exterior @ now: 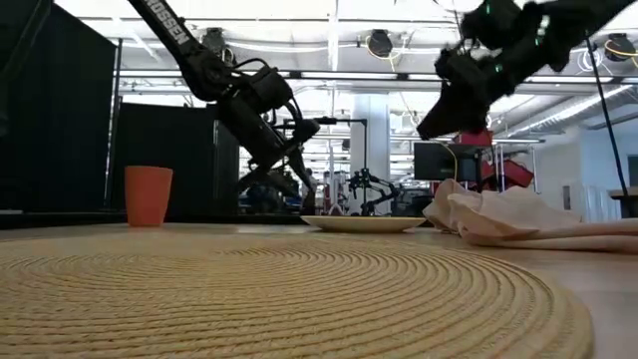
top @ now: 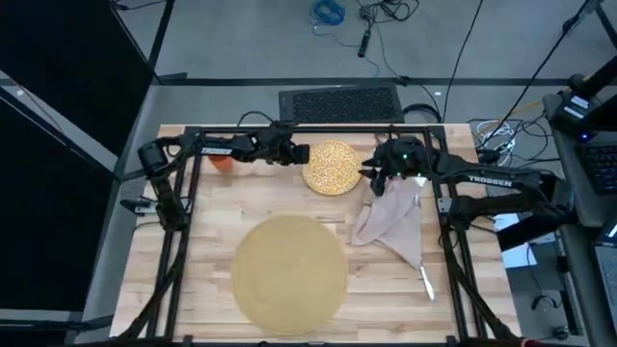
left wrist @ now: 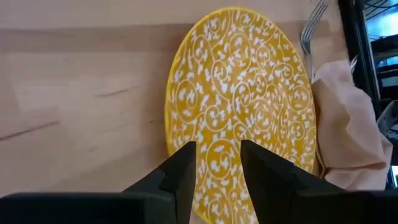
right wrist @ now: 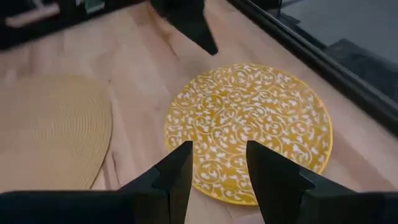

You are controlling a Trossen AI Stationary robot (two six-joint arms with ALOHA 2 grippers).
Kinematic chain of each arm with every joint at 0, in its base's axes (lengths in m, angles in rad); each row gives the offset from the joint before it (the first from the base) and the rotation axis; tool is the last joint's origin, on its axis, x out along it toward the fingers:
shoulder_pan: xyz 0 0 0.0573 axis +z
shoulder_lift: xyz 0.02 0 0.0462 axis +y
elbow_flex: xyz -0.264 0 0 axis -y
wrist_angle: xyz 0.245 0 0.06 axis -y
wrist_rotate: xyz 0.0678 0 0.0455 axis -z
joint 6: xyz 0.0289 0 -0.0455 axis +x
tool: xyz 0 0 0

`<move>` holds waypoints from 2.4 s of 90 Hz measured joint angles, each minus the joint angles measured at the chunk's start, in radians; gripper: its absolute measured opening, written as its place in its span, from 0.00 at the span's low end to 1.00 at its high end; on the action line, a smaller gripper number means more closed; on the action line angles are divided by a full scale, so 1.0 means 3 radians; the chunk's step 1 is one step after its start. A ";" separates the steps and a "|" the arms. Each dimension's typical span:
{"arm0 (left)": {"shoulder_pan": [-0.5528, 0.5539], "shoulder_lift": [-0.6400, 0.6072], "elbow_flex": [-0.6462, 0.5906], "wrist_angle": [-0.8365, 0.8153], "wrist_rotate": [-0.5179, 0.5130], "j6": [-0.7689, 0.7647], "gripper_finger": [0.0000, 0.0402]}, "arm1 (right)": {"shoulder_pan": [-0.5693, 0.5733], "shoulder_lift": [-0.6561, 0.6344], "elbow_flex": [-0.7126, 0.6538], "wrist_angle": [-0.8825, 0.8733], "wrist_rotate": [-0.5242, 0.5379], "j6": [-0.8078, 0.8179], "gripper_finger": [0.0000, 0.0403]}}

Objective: Set table place
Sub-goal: Put the yellow plate on the bottom center of the light brown mat

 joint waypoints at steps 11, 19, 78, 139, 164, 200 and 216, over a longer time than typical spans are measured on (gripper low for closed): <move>-0.0022 0.0034 0.0037 0.0004 0.0004 0.0003 0.28 | -0.0359 0.0186 -0.0172 0.0281 -0.0566 0.0211 0.34; -0.0017 0.0034 0.0037 0.0003 0.0004 -0.0001 0.28 | -0.0491 0.0360 -0.0198 0.0397 -0.0749 0.0258 0.34; -0.0195 0.0081 0.0036 -0.0242 -0.0308 -0.0009 0.28 | -0.0538 0.0843 -0.0198 0.1013 -0.0948 0.0368 0.34; -0.0246 0.0439 0.0033 0.0211 -0.0160 -0.0099 0.28 | -0.0530 0.0839 -0.0196 0.1154 -0.1185 0.0371 0.34; -0.0245 0.0437 0.0033 0.0210 -0.0155 0.0043 0.10 | -0.0530 0.0839 -0.0196 0.1162 -0.1183 0.0371 0.34; -0.0235 0.0385 0.0036 0.0488 0.0037 0.0085 0.00 | -0.0530 0.0839 -0.0195 0.1159 -0.1183 0.0371 0.34; -0.0245 0.0241 0.0033 0.0453 0.0170 0.0111 0.00 | -0.0531 0.0817 -0.0195 0.1156 -0.1182 0.0371 0.34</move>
